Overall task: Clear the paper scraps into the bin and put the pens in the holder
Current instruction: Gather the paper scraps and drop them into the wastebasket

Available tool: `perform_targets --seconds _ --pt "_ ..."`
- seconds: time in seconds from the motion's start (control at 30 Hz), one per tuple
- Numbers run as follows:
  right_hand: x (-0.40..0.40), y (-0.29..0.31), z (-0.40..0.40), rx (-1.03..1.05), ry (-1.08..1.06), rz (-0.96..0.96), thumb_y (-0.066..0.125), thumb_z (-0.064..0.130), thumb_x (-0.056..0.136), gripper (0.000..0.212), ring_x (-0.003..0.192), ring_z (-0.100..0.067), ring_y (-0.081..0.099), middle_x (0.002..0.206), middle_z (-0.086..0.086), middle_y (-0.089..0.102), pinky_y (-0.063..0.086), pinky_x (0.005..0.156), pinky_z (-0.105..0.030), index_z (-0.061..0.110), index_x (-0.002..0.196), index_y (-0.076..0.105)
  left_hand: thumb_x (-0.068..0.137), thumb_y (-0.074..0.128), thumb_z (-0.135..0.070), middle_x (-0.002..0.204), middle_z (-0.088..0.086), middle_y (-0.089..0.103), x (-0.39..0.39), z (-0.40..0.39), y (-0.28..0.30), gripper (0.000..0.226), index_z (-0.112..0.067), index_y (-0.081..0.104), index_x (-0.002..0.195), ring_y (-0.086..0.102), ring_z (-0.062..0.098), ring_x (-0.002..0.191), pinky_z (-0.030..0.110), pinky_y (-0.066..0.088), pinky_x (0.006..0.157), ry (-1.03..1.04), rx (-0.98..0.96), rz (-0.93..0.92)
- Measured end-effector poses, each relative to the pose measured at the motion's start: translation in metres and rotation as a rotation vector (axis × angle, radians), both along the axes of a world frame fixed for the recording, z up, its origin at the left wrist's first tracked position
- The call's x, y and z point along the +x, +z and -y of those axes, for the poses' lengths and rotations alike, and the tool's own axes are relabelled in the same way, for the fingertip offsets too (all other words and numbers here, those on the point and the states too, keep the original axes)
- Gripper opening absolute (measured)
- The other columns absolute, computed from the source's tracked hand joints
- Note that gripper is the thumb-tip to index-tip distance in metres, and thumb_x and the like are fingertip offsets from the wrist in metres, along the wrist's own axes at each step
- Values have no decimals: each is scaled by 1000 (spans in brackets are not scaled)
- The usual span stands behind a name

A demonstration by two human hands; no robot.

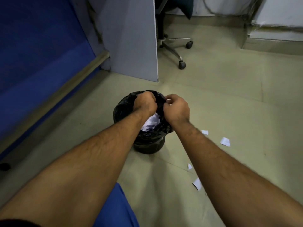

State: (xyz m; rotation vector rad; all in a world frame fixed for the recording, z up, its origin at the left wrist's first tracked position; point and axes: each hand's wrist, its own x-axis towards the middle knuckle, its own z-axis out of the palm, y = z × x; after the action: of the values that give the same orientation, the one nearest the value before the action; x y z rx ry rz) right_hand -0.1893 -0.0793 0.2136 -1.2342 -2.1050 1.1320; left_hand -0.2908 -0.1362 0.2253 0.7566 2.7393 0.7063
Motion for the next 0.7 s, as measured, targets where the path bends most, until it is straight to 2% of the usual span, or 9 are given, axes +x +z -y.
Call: perform_targets --seconds 0.13,0.23,0.33,0.43,0.53,0.63,0.7 --pt "30 -2 -18 -4 -141 -65 57 18 87 27 97 -21 69 101 0 76 50 82 -26 24 106 74 79 56 -6 104 2 72 37 -30 10 29 -23 72 98 67 22 97 28 56 81 -143 89 -33" --pt "61 -7 -35 3 -194 -82 58 21 88 25 100 -20 69 105 1 76 51 85 -28 21 106 76 81 54 -7 108 5 71 73 -54 7 31 -22 71 103 66 26 99 28 53 79 -245 81 -39" --pt "108 -35 -50 -23 -243 -50 58 19 88 26 102 -21 68 107 0 75 48 86 -27 20 107 75 81 53 -6 115 6 69 115 -72 -23 34 -21 71 106 63 27 106 28 49 84 -345 6 12" --pt "165 -88 -55 -102 -266 88 56 14 89 29 105 -22 67 109 -1 75 45 84 -24 20 112 72 82 54 -7 123 7 65 159 -71 -78 39 -23 66 115 61 28 113 30 50 90 -447 -166 111" --pt "218 -146 -50 -182 -225 326 58 15 87 36 113 -29 62 118 -5 69 45 87 -29 21 121 65 83 63 -18 134 10 57 198 -58 -135 44 -18 57 127 57 30 120 34 49 96 -564 -389 220" --pt "257 -191 -29 -181 -141 653 64 28 83 47 117 -35 53 124 -12 57 46 93 -36 21 129 56 71 77 -39 135 13 49 233 -37 -186 77 -17 42 136 52 33 123 38 48 94 -621 -606 271" --pt "273 -212 -12 -132 -135 741 67 31 78 50 113 -35 52 122 -12 53 46 88 -37 19 125 56 64 81 -49 130 12 45 250 -23 -213 90 -18 36 136 48 33 123 39 45 95 -620 -673 223"
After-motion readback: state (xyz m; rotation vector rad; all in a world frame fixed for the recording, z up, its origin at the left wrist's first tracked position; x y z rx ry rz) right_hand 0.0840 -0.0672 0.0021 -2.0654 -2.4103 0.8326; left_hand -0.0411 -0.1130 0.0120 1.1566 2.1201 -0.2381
